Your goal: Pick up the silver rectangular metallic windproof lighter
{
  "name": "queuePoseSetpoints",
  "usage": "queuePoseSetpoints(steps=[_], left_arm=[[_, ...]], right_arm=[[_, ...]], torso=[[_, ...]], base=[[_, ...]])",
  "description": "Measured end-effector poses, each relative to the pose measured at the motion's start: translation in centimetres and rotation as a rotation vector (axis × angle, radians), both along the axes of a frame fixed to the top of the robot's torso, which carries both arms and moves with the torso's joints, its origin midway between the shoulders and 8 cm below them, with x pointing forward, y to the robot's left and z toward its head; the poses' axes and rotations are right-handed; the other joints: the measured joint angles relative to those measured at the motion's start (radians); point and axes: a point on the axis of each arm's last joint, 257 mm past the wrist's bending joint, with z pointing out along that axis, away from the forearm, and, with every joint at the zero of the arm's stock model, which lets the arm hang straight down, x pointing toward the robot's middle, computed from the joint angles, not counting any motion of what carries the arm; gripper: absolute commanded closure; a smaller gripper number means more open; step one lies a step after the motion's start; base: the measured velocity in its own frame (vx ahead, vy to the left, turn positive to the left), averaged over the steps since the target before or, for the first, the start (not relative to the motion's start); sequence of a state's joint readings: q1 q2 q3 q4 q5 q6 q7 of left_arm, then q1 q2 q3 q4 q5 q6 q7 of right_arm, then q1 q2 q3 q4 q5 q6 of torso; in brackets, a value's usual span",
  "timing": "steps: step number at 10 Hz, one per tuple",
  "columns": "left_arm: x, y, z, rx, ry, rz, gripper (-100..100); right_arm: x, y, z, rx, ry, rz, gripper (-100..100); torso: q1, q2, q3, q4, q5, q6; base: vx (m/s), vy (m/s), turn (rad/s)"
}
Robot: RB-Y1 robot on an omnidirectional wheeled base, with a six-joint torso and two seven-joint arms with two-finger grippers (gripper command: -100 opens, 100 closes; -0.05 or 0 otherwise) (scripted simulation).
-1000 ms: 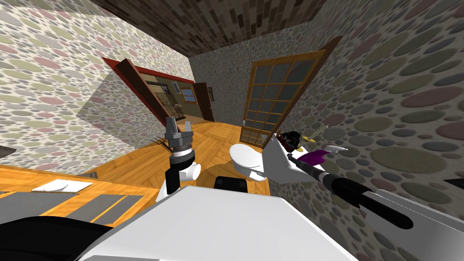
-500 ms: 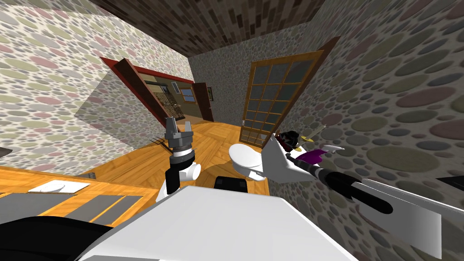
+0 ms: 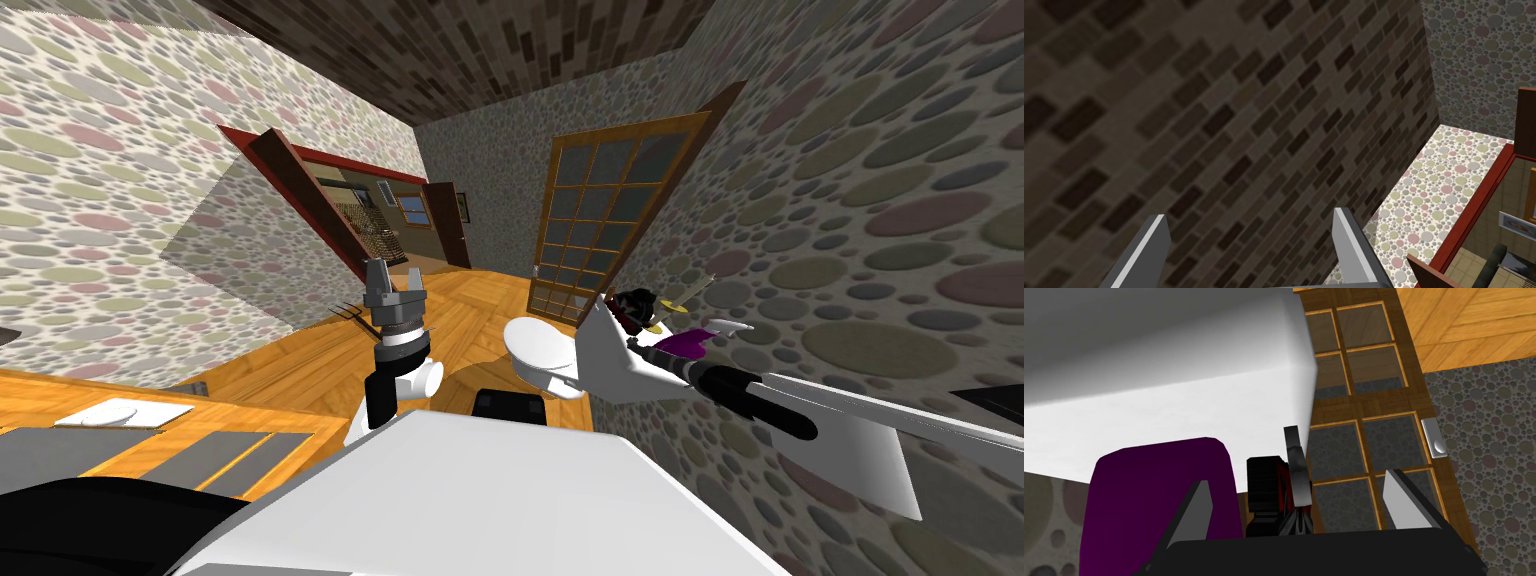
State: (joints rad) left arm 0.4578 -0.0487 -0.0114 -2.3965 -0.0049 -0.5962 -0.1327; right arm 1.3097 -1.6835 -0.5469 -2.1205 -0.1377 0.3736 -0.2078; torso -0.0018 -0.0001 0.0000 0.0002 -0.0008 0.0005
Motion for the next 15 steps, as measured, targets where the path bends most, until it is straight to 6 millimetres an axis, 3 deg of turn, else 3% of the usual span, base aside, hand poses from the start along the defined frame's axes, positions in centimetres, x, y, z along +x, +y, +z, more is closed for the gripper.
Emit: queuePoseSetpoints(steps=[3, 4, 5, 8, 14, 15], left_arm=[[0.0, 0.0, 0.0, 0.000, 0.000, 0.000, 0], [0.0, 0.0, 0.0, 0.000, 0.000, 0.000, 0], [0.0, 0.0, 0.0, 0.000, 0.000, 0.000, 0], [0.0, 0.0, 0.0, 0.000, 0.000, 0.000, 0], [0.0, 0.0, 0.0, 0.000, 0.000, 0.000, 0], [0.0, 0.0, 0.0, 0.000, 0.000, 0.000, 0]], right_arm=[[0.6, 0.4, -0.2, -0.035, 0.026, 0.028, -100], [0.6, 0.3, -0.2, -0.036, 0.027, 0.028, 0], [0.6, 0.3, -0.2, -0.036, 0.026, 0.028, -100], [0.0, -2.2, -0.9, -0.033, 0.030, -0.057, -100], [-0.8, -5.4, -1.8, -0.034, 0.032, -0.169, -100], [-0.9, -5.5, -1.8, -0.034, 0.032, -0.173, 100]], torso=[[0.001, 0.000, 0.000, 0.000, 0.000, 0.000], [0.001, 0.001, 0.000, 0.000, 0.000, 0.000], [0.001, 0.001, 0.001, 0.000, 0.000, 0.000], [-0.002, 0.004, 0.002, 0.001, -0.002, -0.003], [-0.002, 0.002, 0.001, 0.000, -0.002, -0.002], [-0.002, 0.000, 0.000, 0.000, -0.002, -0.001]], base=[[0.001, -0.005, 0.002], [0.000, 0.000, 0.000], [-0.054, -0.023, 0.281], [-0.105, -0.025, 0.279], [-0.069, -0.011, 0.177], [-0.006, -0.001, -0.009]])
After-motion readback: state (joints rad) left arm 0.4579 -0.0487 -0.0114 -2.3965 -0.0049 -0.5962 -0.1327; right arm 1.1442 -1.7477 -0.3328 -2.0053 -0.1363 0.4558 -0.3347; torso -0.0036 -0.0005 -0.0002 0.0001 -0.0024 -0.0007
